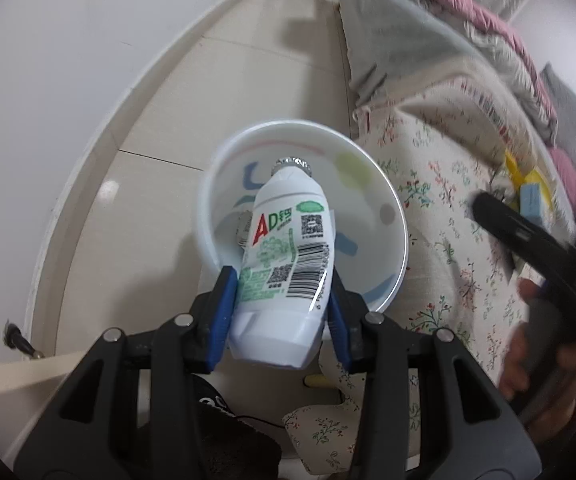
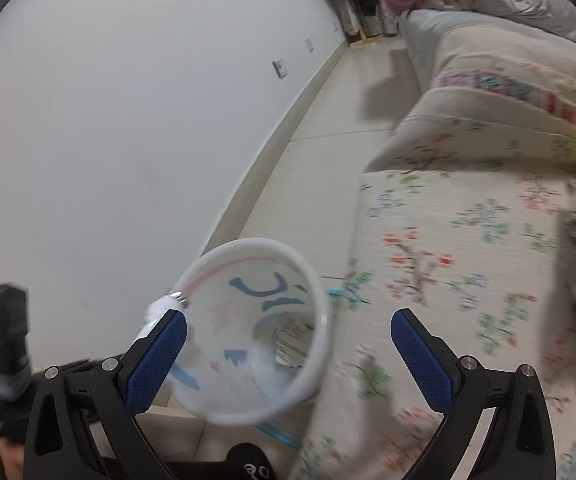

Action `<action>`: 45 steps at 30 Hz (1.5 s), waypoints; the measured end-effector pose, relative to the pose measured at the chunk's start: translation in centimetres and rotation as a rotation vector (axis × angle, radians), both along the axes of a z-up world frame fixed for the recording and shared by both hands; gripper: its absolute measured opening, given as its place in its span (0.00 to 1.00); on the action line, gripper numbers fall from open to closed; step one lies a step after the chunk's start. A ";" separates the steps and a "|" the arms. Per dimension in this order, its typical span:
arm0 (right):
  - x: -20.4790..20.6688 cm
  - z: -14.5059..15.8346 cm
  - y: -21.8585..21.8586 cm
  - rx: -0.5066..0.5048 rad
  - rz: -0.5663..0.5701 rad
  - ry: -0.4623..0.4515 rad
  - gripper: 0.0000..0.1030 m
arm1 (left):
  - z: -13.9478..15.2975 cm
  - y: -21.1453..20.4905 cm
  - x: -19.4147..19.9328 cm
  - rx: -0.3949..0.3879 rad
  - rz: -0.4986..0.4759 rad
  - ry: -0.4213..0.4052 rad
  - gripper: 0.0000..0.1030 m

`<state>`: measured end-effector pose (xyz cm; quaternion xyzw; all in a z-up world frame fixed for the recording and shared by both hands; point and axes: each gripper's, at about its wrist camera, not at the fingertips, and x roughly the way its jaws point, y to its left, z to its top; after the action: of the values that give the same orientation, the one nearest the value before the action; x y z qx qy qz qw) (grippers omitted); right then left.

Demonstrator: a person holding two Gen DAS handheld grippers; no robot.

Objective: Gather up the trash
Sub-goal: 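Open the right tool over the bin while the left tool releases the bottle, then grasp the blue milk carton with the left tool while the right tool grasps the crumpled tissue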

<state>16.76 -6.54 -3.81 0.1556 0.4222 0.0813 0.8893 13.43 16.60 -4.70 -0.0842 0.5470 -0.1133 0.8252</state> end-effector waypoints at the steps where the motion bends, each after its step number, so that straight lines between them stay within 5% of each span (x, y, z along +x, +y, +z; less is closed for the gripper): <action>1: -0.7 0.3 -0.6 -0.003 -0.012 -0.006 1.00 | -0.3 -0.5 0.5 0.016 -0.013 0.015 0.44; 8: -5.8 1.8 -4.8 -0.022 -0.087 -0.032 1.00 | -2.5 -1.9 2.2 0.031 -0.031 0.107 0.44; 14: -8.3 2.8 -7.8 -0.007 -0.155 -0.056 1.00 | -2.5 -1.9 2.7 -0.028 0.000 0.084 0.64; 28: -11.5 4.5 -10.8 -0.122 -0.234 -0.100 1.00 | -0.1 -3.4 0.7 -0.023 0.055 -0.001 0.80; 45: -14.7 4.7 -17.1 -0.196 -0.414 -0.080 1.00 | 3.2 -9.7 -1.8 0.080 -0.010 -0.114 0.98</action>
<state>2.07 -23.61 0.92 0.1484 0.3514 -0.1381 0.9140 11.66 6.91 -1.52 -0.0418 0.5034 -0.1003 0.8572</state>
